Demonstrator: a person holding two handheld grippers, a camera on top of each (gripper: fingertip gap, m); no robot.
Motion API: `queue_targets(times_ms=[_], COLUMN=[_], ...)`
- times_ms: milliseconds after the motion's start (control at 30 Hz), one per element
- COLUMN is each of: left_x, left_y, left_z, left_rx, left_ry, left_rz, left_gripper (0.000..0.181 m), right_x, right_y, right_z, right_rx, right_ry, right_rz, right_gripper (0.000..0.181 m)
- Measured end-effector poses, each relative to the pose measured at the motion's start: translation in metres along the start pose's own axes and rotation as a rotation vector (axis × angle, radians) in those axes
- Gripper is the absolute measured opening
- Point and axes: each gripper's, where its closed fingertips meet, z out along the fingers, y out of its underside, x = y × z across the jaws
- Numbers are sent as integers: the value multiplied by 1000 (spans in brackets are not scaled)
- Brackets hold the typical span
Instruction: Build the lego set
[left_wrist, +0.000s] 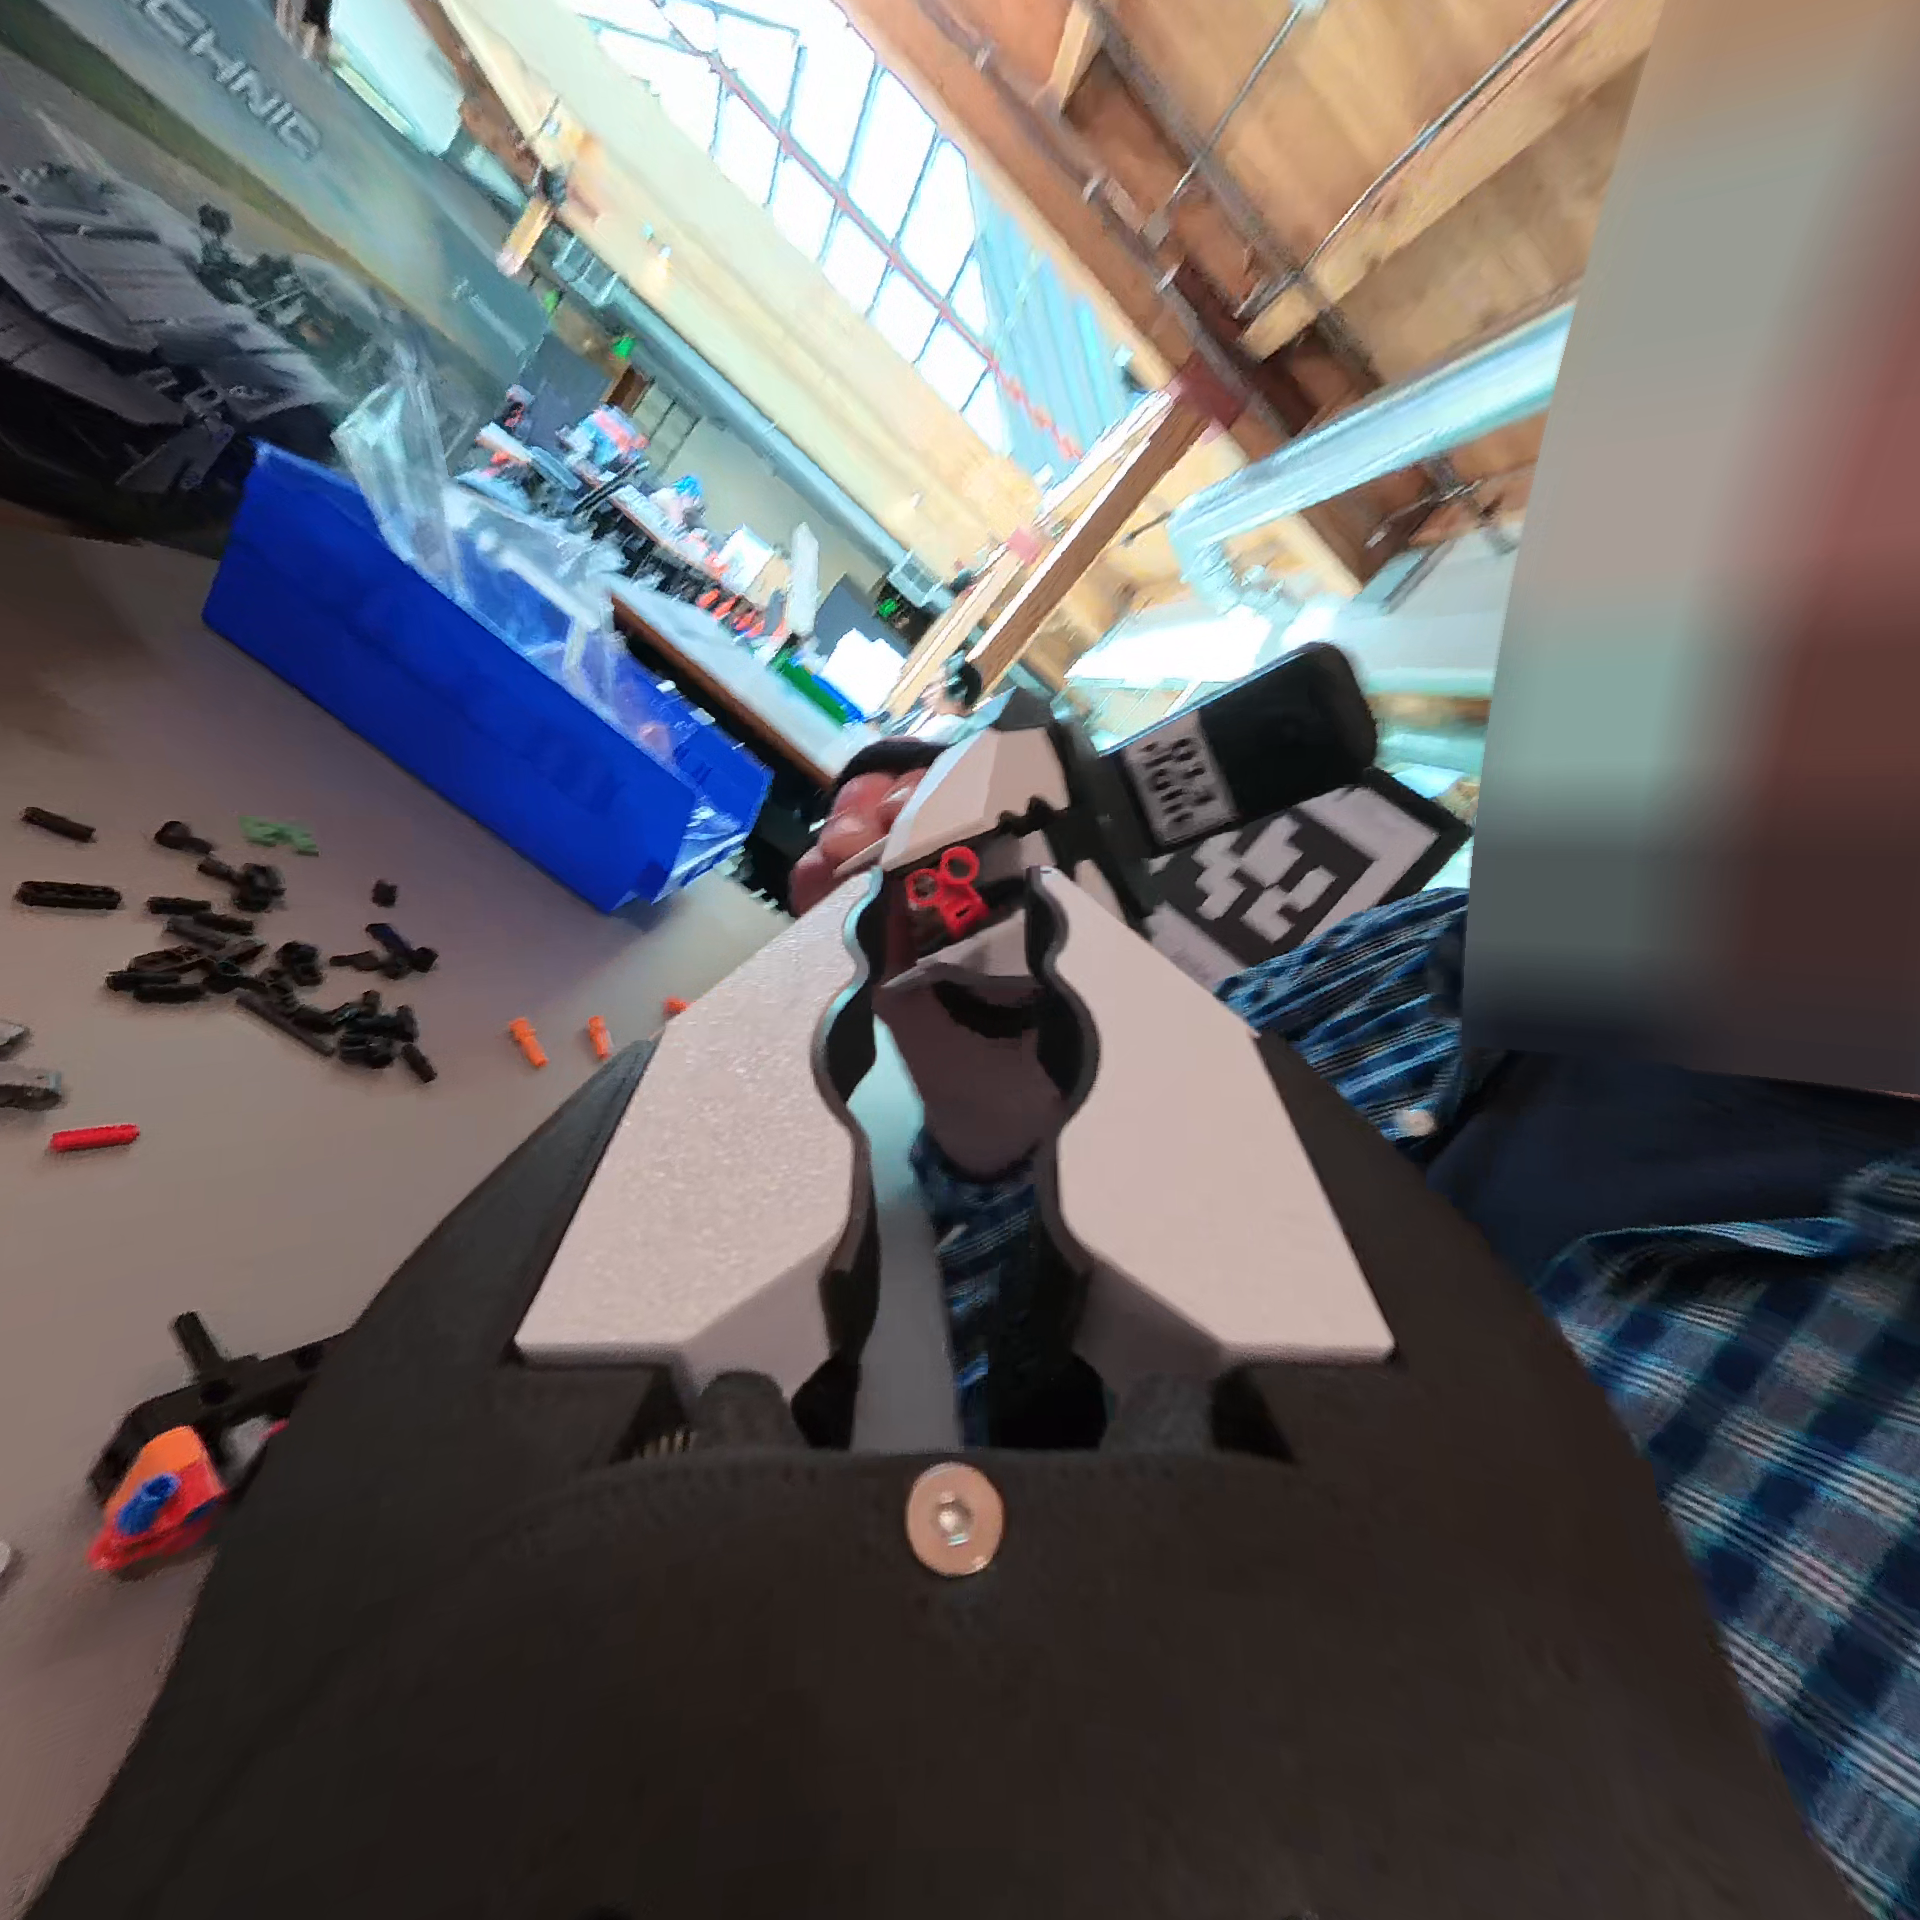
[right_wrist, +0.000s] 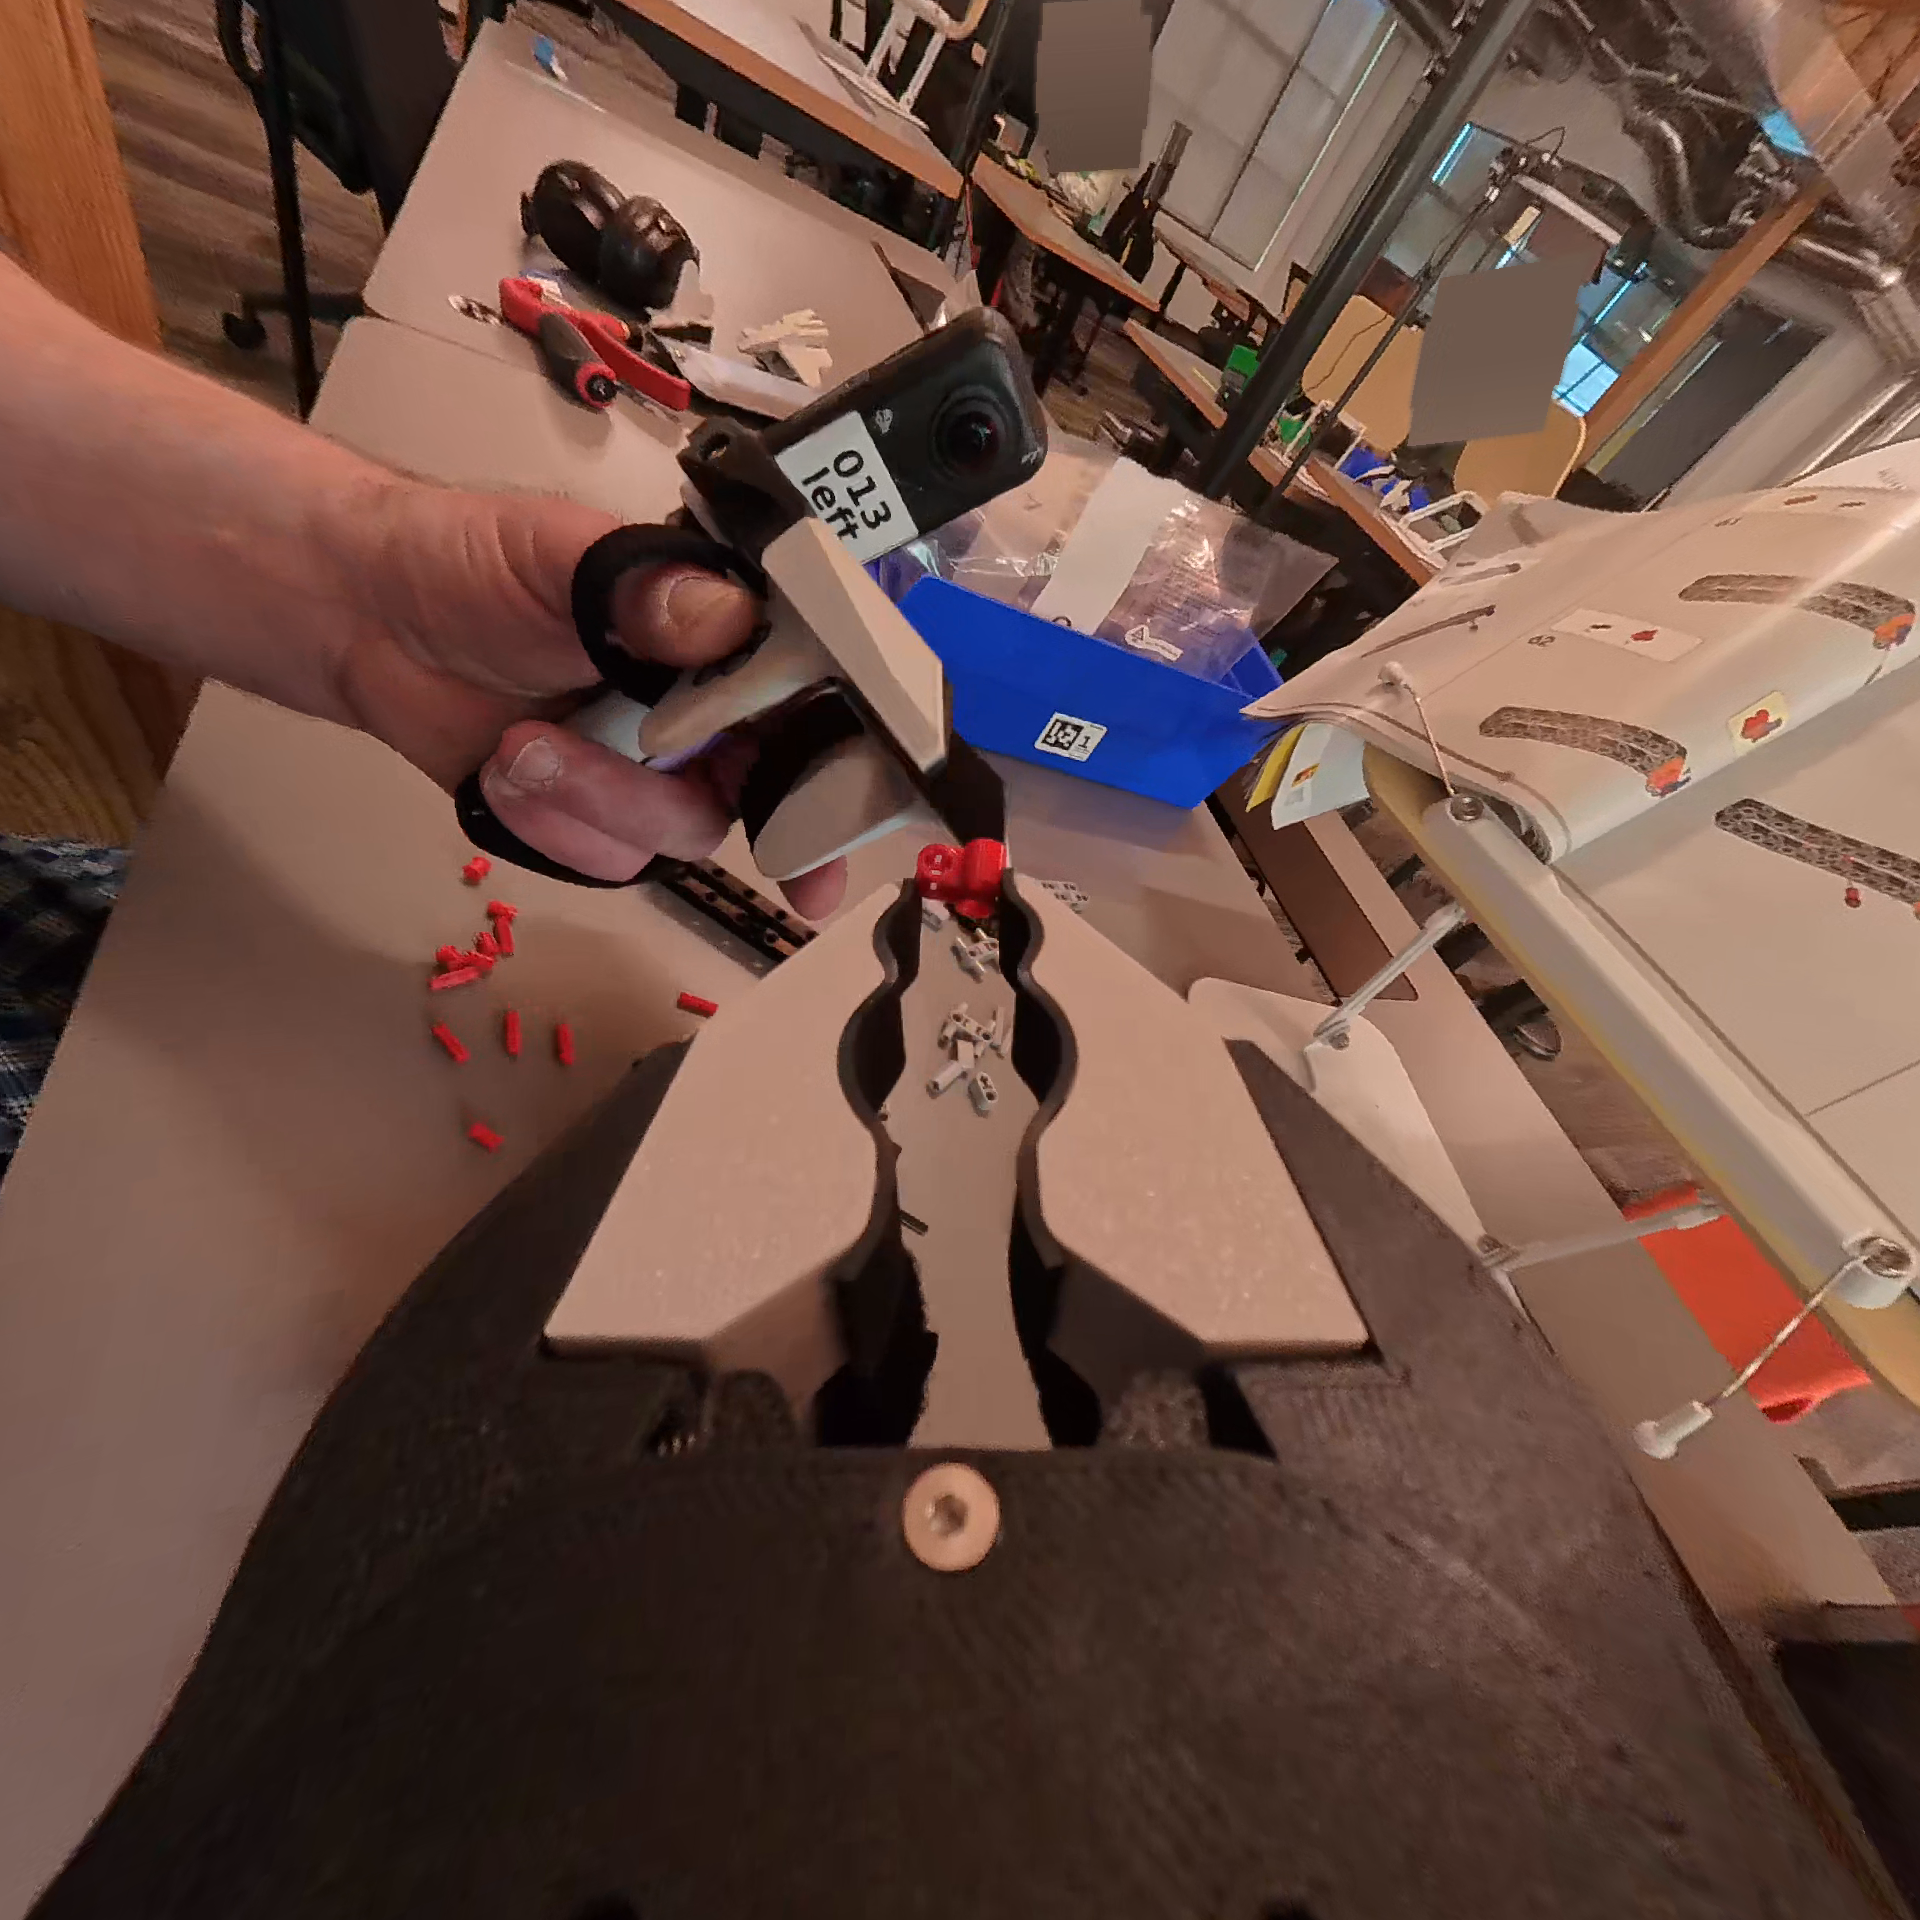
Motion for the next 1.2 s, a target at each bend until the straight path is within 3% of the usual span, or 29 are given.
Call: queue_targets(times_ms=[133, 300, 400, 467, 567, 700, 867, 1000, 1200], left_x=[7, 11, 16, 17, 26, 37, 21, 8, 2], left_y=[-8, -6, -3, 1, 23, 73, 126, 139, 138], left_z=[-23, -80, -145, -204, -288, -354, -387, -395, -395], left_rx=[10, -98, -217, -342, -549, -741, -872, -938, -934], left_ry=[-48, -313, -572, -829, -1129, -1254, -1247, -1237, -1199], left_rz=[42, 238, 378, 479, 488, 362, 277, 286, 320], left_gripper=[25, 25, 23, 23, 23, 22, 23, 22, 5], right_x=[-5, -18, -33, -46, -64, -85, -103, -110, -112], right_y=[-7, -11, -15, -16, -17, -20, -26, -28, -28], right_z=[1, 6, 11, 17, 29, 46, 63, 72, 80], right_rx=[11, -5, -10, -16, -26, -34, -41, -54, -33], right_ry=[-29, -82, -131, -173, -228, -285, -327, -334, -345], right_rz=[14, 24, 42, 55, 69, 92, 112, 121, 168], right_gripper=[12, 12, 12, 11, 12, 12, 12, 12, 12])
